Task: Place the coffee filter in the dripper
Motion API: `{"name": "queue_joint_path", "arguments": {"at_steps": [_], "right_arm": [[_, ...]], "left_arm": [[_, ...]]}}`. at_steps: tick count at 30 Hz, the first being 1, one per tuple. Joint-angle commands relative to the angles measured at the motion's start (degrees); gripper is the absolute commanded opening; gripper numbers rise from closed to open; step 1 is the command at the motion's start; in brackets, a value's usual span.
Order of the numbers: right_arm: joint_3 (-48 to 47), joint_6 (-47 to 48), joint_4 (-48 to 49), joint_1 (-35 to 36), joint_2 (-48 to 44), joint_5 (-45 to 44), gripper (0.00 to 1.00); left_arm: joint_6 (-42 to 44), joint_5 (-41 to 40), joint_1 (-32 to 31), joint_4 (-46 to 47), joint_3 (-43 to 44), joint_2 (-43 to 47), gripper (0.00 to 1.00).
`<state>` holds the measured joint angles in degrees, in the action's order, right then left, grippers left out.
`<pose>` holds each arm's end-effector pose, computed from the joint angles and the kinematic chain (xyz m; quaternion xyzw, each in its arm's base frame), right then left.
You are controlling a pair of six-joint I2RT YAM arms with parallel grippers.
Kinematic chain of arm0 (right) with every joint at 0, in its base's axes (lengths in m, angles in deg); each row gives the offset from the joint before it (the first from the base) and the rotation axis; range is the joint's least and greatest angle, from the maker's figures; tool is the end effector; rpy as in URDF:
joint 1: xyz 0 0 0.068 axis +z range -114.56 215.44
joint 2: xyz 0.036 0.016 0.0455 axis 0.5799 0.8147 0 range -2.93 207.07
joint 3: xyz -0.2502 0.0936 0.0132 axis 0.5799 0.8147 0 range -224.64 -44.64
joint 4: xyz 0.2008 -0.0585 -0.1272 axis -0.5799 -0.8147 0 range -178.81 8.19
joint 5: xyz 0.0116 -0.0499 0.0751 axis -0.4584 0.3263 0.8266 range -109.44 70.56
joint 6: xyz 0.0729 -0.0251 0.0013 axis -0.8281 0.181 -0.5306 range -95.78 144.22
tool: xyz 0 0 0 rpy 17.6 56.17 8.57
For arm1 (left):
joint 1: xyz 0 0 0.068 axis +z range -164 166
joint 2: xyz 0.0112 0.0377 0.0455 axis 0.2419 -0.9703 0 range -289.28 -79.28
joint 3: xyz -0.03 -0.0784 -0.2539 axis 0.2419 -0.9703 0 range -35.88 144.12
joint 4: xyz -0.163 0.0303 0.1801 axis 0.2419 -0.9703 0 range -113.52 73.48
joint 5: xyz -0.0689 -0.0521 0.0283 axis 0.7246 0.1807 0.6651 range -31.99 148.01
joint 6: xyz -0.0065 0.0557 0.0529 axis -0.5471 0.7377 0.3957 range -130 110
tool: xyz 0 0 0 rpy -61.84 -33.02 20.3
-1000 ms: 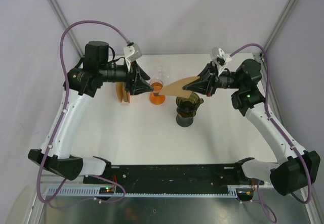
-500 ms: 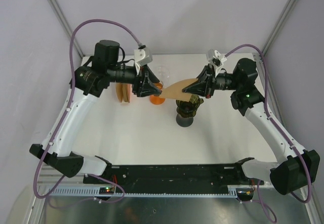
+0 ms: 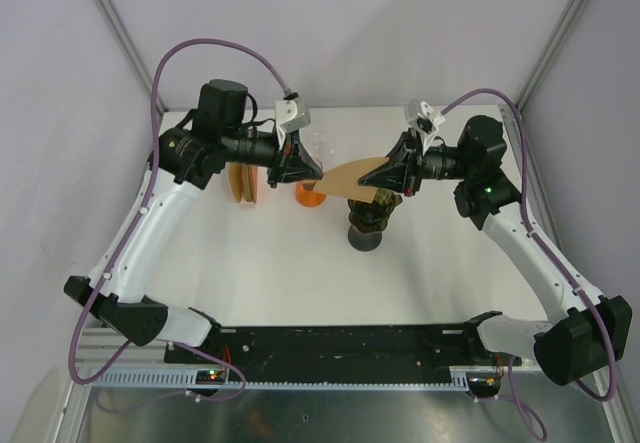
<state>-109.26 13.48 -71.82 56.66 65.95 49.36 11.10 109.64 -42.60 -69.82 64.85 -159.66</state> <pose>0.2157 0.1493 0.4072 -0.4677 0.5130 0.5328 0.4840 0.2082 -0.1721 0.4411 0.5212 0.6302 -0.4099 0.4040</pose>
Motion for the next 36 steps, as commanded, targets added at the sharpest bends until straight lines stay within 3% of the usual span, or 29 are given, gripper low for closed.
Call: {"name": "queue_joint_path", "arguments": {"at_steps": [1,15,20,23,31,36], "right_arm": [[-1.48,1.79,-1.18,0.20,-1.04,-0.16,0.00],[-1.40,2.10,-2.38,0.29,-3.20,-4.38,0.00],[-1.40,1.98,-2.35,0.58,-3.17,-4.06,0.00],[-1.45,2.01,-2.18,0.97,-3.17,-4.09,0.00],[-1.44,2.08,-1.92,1.41,-2.96,-4.11,0.00],[-1.40,2.12,-1.91,1.49,-2.92,-4.38,0.00]], "left_arm": [[-0.11,3.04,-0.54,0.66,1.80,0.55,0.01],[-1.91,7.11,-0.58,0.59,-0.67,1.10,0.00],[-1.22,3.25,-0.63,0.49,-0.58,1.10,0.22],[-0.91,3.05,-0.59,0.49,-0.57,1.18,0.30],[-0.01,3.17,-0.67,0.50,-0.91,1.12,0.36],[0.03,4.30,-0.86,0.46,-0.98,1.06,0.31]]}}
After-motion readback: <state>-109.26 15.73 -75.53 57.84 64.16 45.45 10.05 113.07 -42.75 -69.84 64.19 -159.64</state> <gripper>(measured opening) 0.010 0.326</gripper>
